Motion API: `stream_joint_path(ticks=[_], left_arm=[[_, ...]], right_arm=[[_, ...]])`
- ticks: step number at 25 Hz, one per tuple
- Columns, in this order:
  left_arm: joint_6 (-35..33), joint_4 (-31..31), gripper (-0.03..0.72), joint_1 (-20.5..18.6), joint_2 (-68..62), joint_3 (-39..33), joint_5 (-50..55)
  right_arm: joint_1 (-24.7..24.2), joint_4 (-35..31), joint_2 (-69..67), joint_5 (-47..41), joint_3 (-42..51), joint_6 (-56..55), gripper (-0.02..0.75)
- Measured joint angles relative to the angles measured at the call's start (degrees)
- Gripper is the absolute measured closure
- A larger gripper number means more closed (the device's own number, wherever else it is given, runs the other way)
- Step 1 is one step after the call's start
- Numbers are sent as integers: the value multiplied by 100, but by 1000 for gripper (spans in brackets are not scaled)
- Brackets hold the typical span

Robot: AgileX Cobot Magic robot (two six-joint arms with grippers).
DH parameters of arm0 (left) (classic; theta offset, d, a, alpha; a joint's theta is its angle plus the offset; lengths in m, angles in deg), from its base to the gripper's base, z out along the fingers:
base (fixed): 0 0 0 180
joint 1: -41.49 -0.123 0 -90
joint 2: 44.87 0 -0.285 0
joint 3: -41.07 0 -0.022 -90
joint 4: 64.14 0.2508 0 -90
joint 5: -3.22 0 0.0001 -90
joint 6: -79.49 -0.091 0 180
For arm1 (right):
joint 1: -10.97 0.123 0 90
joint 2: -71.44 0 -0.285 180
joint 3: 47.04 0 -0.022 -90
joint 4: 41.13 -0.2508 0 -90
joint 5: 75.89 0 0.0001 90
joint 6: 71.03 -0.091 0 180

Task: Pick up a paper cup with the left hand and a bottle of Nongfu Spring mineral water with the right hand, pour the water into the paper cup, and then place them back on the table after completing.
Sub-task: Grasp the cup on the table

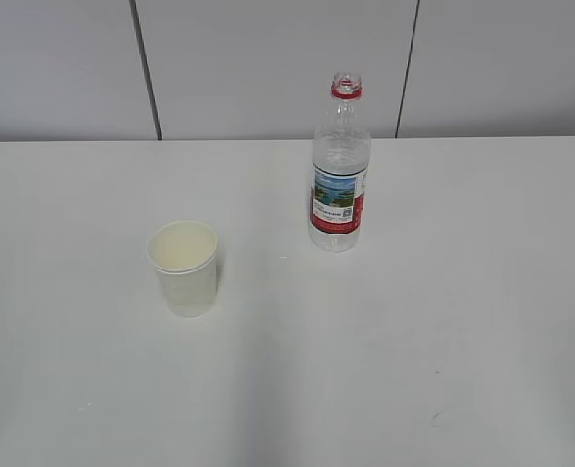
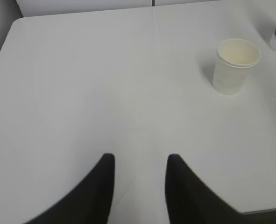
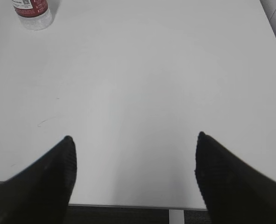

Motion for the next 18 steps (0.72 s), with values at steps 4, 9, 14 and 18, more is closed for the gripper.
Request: stream_joint_path(ticks=[4,9,14,18], left_arm=[[0,0,450,0,0,0,0],[0,0,450,0,0,0,0],[0,0,450,0,0,0,0],[0,0,450,0,0,0,0]], right_arm=[[0,0,0,0,0,-11,152],[0,0,0,0,3,-11,153],[0,0,0,0,3,-11,153],[0,0,0,0,3,-11,152]])
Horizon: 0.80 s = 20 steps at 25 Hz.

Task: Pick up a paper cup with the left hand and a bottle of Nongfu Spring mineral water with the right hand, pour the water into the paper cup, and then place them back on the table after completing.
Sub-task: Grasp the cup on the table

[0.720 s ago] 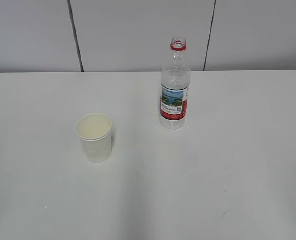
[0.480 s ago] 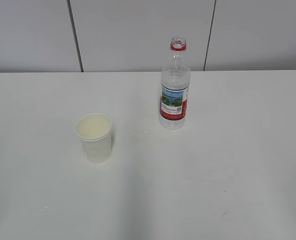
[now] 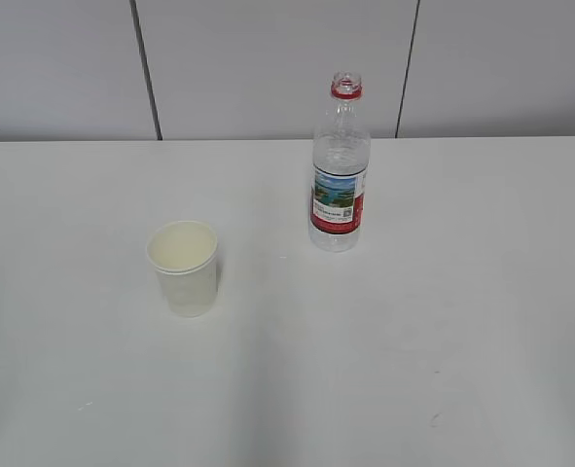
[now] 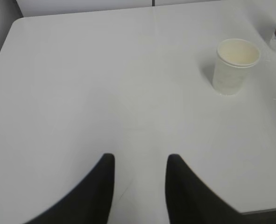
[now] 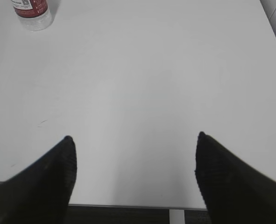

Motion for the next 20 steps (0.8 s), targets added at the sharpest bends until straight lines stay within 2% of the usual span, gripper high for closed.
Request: stream_joint_path(ticks=[20], left_arm=[[0,0,445,0,0,0,0]], right_arm=[[0,0,0,0,0,-11,152]])
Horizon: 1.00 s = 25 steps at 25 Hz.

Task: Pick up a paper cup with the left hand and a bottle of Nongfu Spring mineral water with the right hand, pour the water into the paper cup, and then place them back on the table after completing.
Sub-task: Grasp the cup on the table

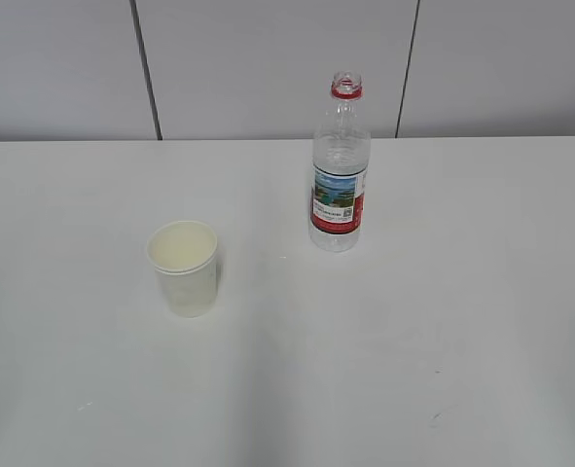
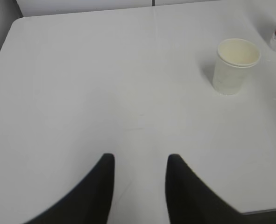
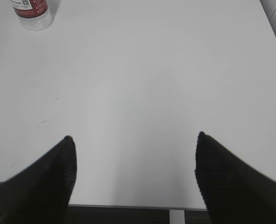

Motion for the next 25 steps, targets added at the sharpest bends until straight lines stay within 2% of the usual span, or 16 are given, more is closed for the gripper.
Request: stream_joint_path(ticks=[2,6,8,13,17,21,25], left_arm=[[0,0,391,0,0,0,0],[0,0,183,0,0,0,0],[0,0,141,0,0,0,0],[-58,-277,129,0,0,92,-327],[-435,-753,129,11,0,-21,-1595],[-612,-1147,129,11,0,-503,-2924],[-772,-1276,146,11,-9,-940,-3612]], right_arm=[[0,0,0,0,0,0,152],[0,-34,0,51,0,13,152],[0,-123,0,281,-55,182,152],[0,-555,-28,1616,9,782,152],[0,-1077,-344,2243,115,1549,152],[0,-1373,-597,2864,201,1940,152],[0,-1585,-769,3515,479,2037,152]])
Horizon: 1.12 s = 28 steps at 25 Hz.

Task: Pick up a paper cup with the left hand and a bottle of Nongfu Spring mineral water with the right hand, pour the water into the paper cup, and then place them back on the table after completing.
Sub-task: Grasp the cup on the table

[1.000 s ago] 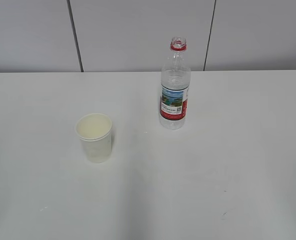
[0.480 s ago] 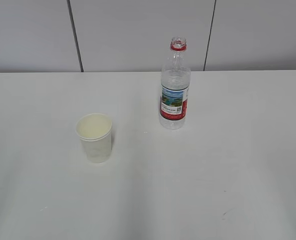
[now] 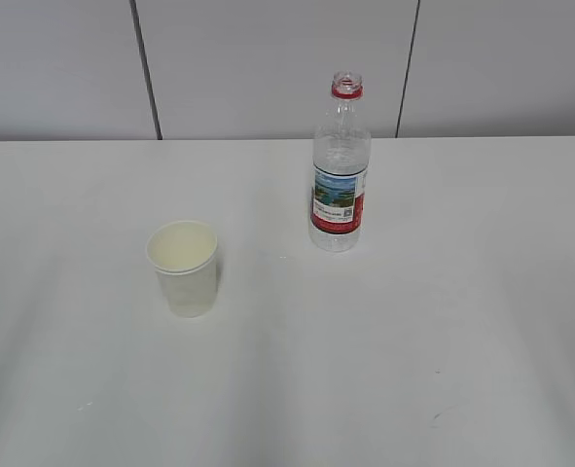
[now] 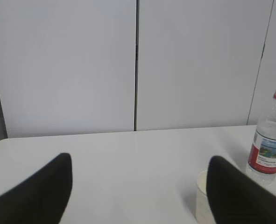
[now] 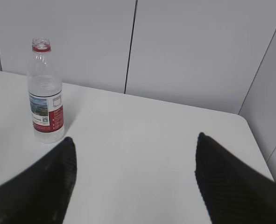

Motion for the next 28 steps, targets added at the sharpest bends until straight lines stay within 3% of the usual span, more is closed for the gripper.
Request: stream_joint_path(ticks=[8,12,15,24,28], left_arm=[[-40,-223,197,0,-483,-160,-347],[-121,-218,198,0,-933,-172,-605],[-228,-218,198,0,-1213,-172,-970],[-261,-292,198,24,-2074,-172,-1414],[-261,-255,198,274,-2581,-172,-1745]], right_arm=[[13,-164,-281,838,525,879,152],[289,-205,-318,1160,876,1125,152],[552,-583,-482,1780,1089,1161,152],[688,-1141,-1962,3295,1168,1186,152],[996,-1143,-2607,3652,1129,972,153]])
